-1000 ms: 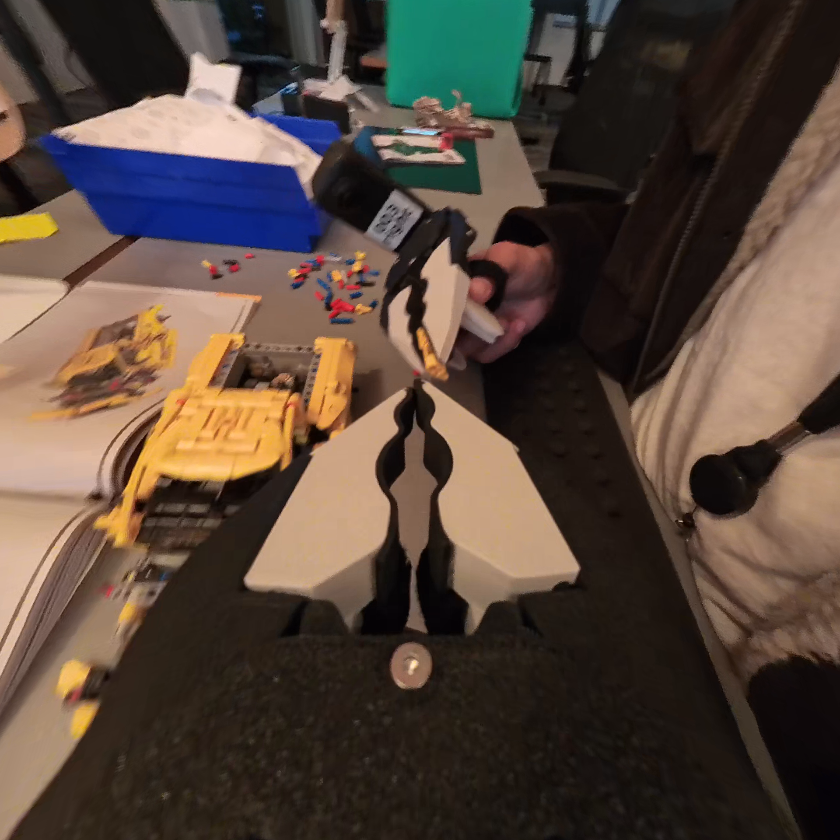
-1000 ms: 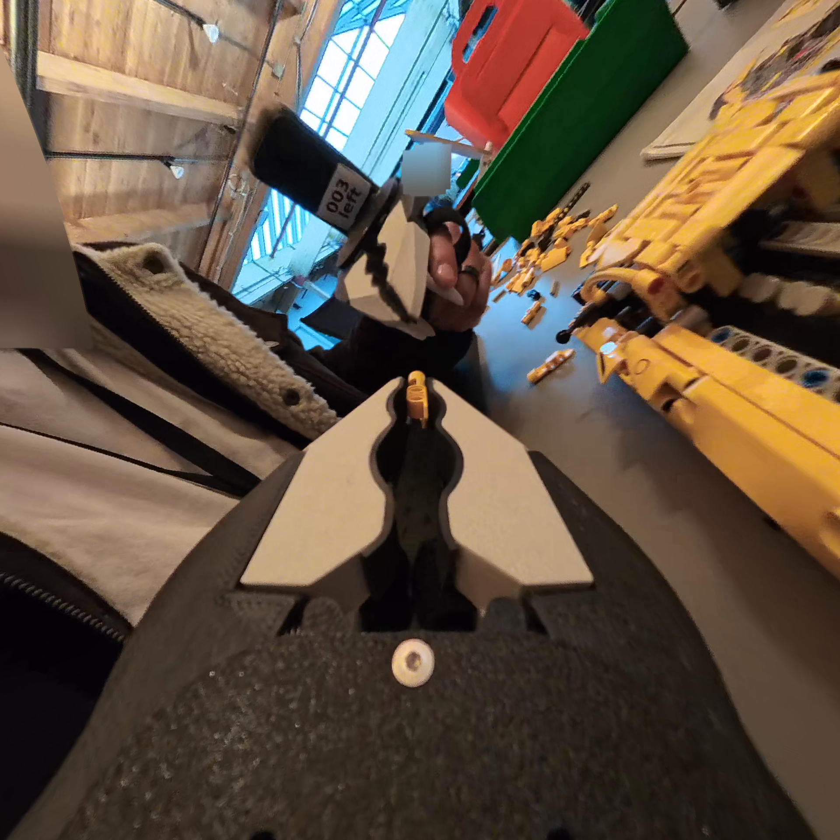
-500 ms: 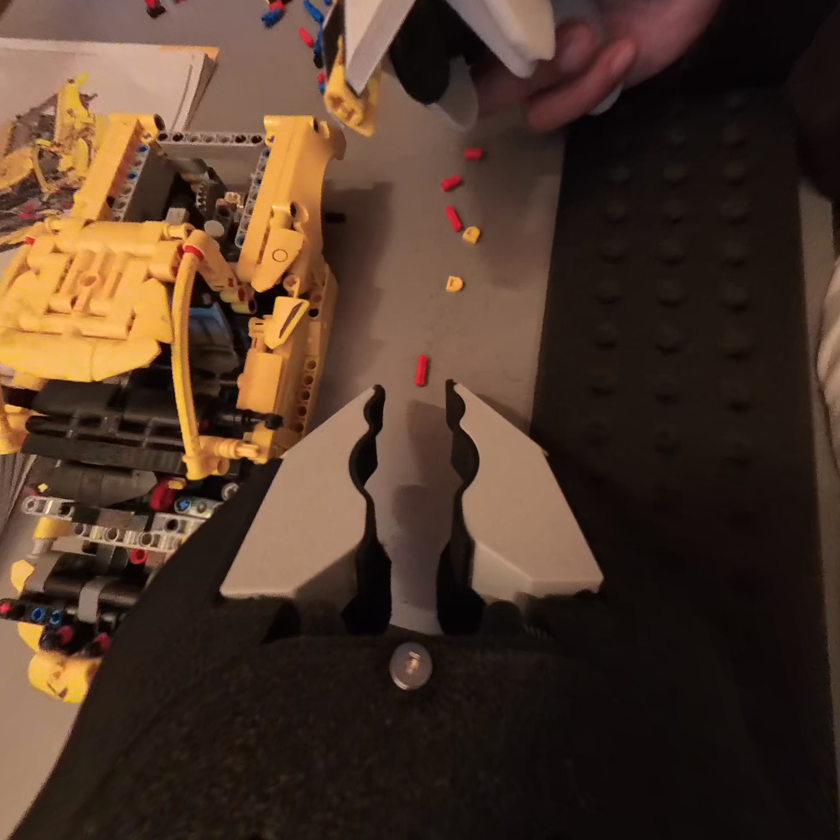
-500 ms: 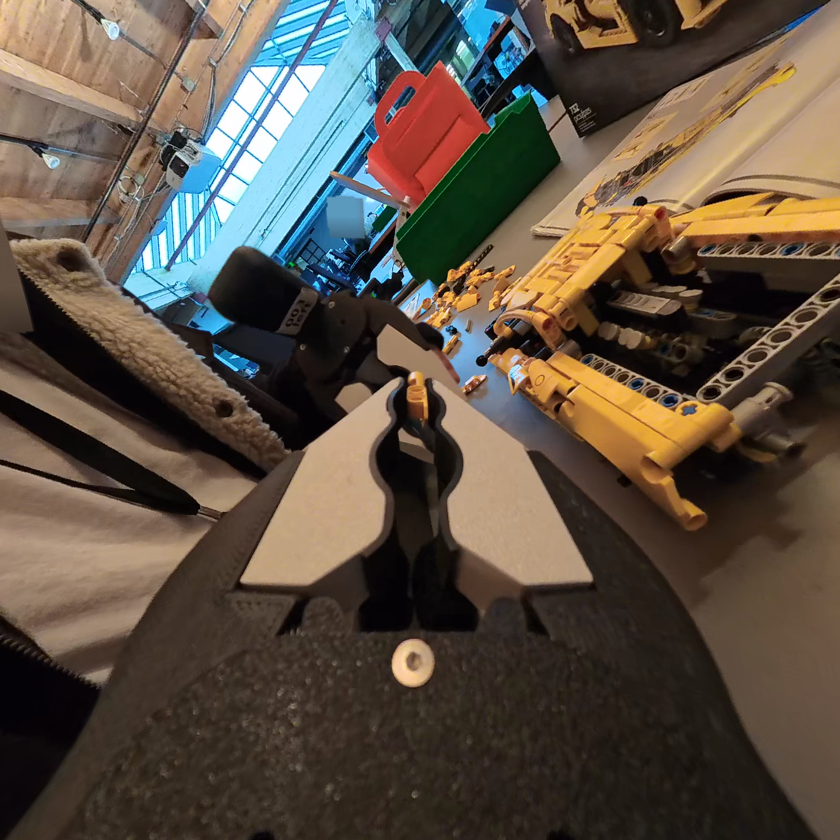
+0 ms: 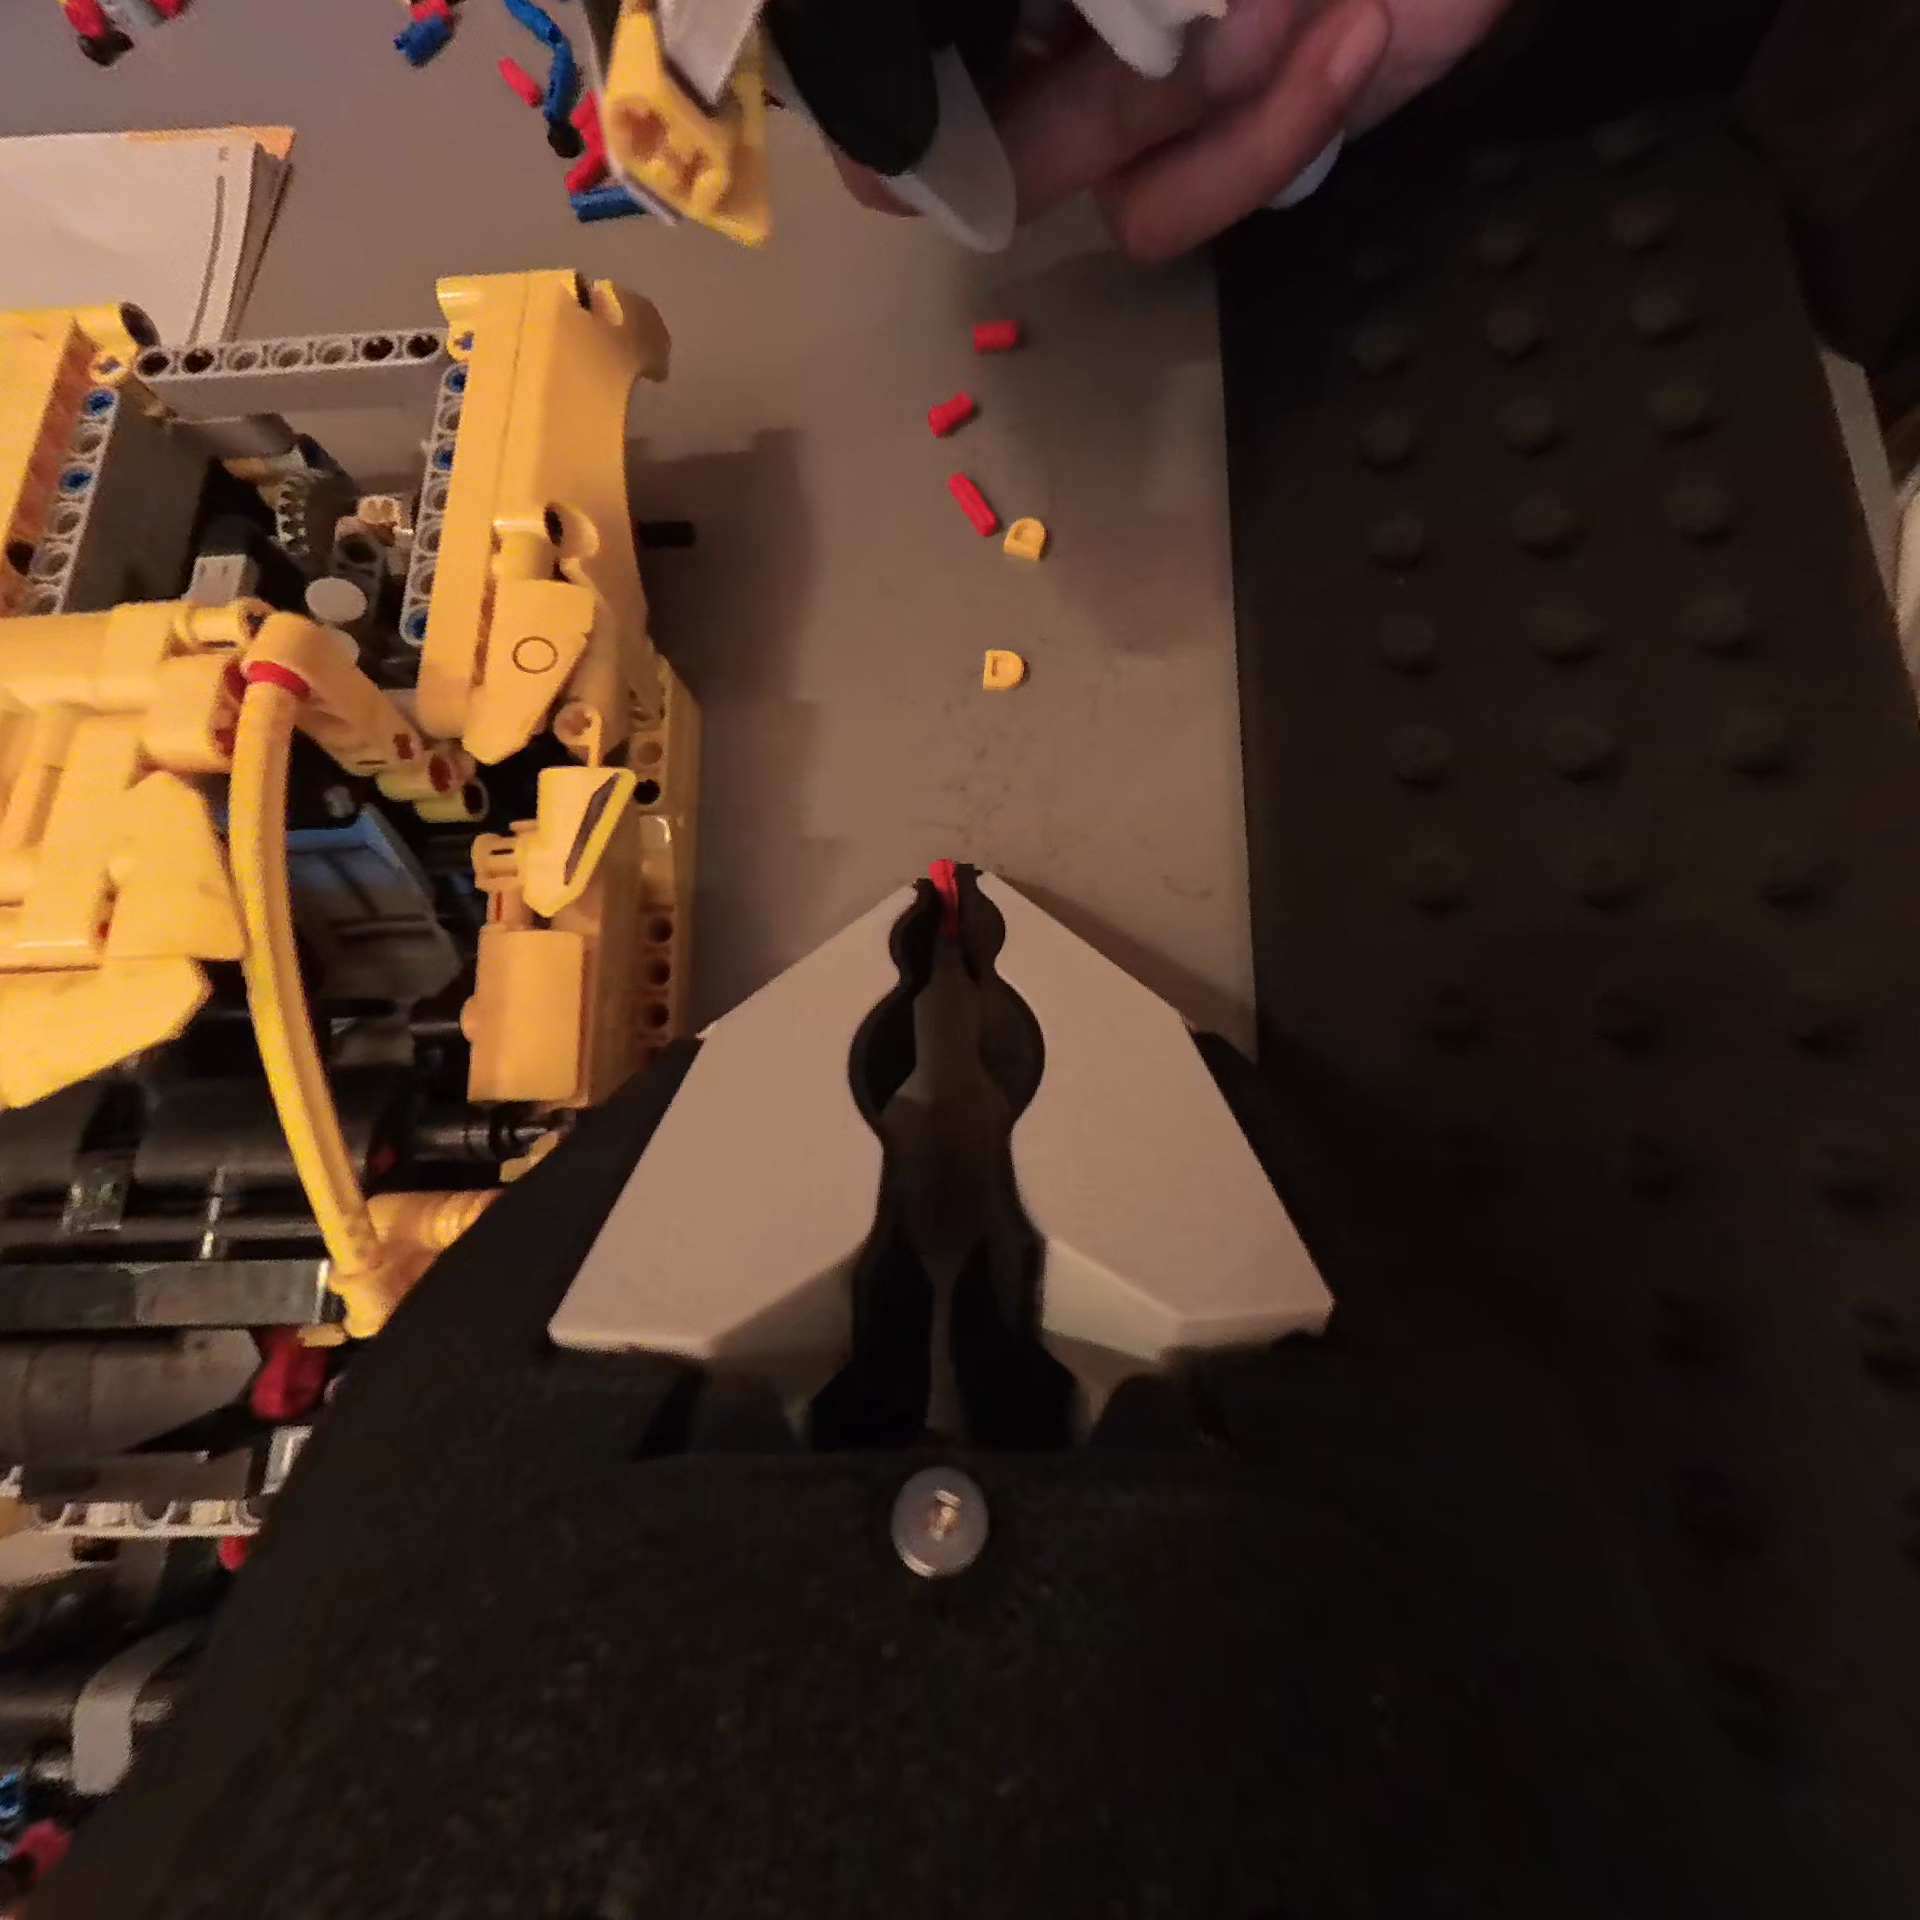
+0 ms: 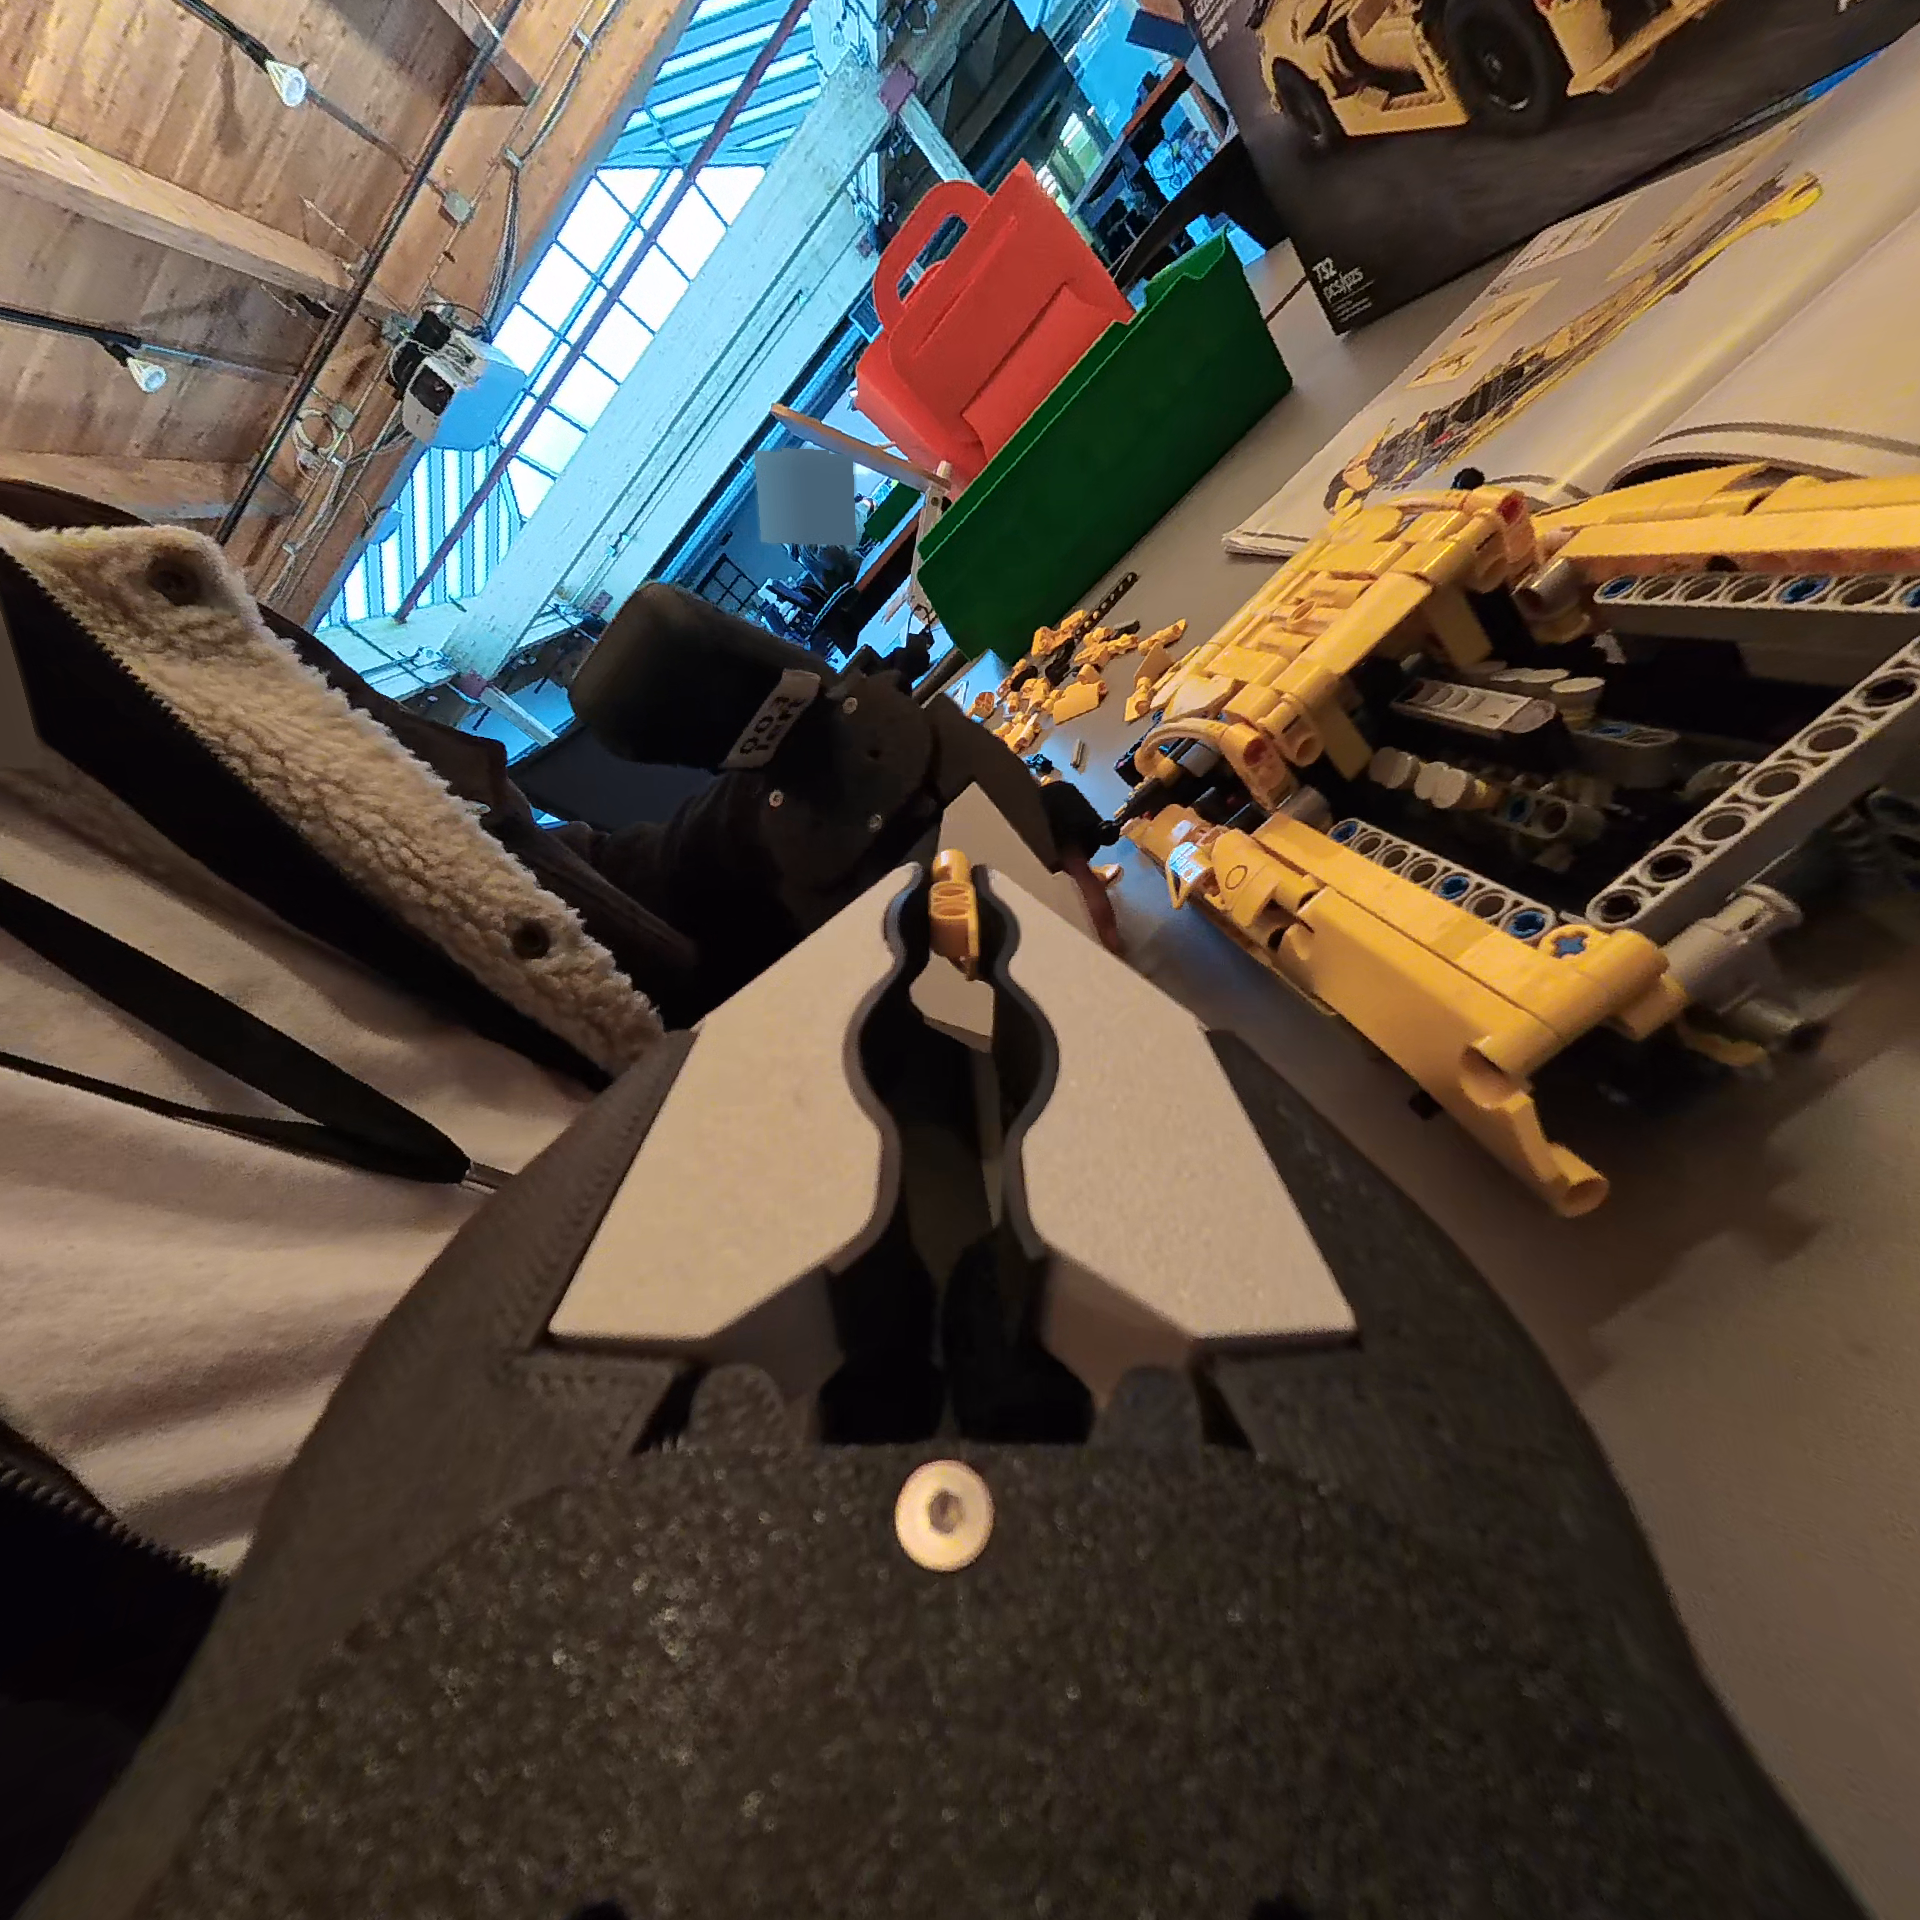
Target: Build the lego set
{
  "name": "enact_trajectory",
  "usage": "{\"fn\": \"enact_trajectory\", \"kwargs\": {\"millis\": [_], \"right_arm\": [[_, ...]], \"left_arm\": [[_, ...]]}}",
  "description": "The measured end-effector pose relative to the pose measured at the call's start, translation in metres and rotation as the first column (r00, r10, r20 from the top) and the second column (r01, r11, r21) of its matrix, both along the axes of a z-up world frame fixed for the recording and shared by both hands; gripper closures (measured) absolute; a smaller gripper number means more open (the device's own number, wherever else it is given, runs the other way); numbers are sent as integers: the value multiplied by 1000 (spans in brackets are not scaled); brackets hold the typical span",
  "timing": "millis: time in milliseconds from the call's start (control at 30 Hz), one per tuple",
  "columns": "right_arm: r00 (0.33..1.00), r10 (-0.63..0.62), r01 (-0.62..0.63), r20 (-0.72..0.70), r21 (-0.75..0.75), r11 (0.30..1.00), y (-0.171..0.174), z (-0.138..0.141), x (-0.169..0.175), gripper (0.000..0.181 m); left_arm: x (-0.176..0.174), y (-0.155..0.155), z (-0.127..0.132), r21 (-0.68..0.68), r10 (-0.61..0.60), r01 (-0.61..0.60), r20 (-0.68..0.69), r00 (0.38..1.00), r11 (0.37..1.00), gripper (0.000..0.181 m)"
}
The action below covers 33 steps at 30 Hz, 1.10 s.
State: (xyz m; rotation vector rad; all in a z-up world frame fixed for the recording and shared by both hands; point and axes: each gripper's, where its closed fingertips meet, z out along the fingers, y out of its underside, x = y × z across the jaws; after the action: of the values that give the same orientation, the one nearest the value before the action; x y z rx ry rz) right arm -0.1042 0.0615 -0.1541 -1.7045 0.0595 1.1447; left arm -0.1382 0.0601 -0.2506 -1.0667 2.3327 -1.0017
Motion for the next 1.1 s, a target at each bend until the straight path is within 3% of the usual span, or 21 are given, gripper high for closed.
{"fn": "enact_trajectory", "kwargs": {"millis": [67,167,267,467,767,1100], "right_arm": [[1000,-5,6,5,-11,1000,1,-2,1,175],[999,16,-14,31,-75,997,2,-12,-7,175],[993,78,-59,89,-198,979,3,-30,-27,175],[995,97,-94,0,-249,964,5,-32,-39,175],[989,143,-127,30,-308,943,2,-43,-42,175],[976,201,-215,-77,-308,927,-2,-38,-46,175]], "left_arm": [[1,2,4,21,-4,3,59,998,1000,177],[4,0,54,-73,6,20,334,943,997,179],[-2,6,67,-35,12,3,420,907,999,179],[-5,3,60,-36,19,-6,383,924,999,179],[-8,0,57,35,-36,24,402,915,999,179],[-12,-7,59,27,-72,67,407,910,997,179]]}}
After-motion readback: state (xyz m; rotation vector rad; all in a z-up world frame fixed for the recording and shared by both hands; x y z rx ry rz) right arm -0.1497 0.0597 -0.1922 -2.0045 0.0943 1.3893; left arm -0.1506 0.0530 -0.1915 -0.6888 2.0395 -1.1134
